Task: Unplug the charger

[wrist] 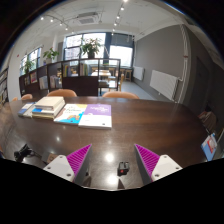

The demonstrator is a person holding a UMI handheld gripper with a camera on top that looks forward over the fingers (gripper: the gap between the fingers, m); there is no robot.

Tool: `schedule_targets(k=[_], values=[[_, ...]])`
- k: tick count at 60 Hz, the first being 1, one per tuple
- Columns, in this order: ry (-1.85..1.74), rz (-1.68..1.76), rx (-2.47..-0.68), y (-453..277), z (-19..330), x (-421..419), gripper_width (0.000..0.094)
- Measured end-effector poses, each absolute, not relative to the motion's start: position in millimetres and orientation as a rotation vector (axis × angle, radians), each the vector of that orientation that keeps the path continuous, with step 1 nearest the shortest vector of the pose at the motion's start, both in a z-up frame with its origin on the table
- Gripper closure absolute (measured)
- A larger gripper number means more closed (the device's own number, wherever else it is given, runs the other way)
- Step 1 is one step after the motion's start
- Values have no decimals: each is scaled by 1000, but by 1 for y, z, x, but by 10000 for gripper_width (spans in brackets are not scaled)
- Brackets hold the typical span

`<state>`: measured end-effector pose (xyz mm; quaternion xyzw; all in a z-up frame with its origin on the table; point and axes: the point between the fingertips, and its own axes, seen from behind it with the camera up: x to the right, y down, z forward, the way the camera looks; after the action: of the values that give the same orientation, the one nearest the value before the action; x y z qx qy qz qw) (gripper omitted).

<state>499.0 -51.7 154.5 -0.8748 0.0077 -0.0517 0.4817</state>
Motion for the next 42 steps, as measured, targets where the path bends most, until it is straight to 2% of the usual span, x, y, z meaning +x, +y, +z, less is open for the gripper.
schedule_targets(k=[7,14,28,42], values=[[18,-74,-2028,-79,217,454,83],[5,-56,-2001,-122,244,406,80],[-17,10,-2055,-212,218,313,84],[-56,19,-2146,-275,180,266,82]])
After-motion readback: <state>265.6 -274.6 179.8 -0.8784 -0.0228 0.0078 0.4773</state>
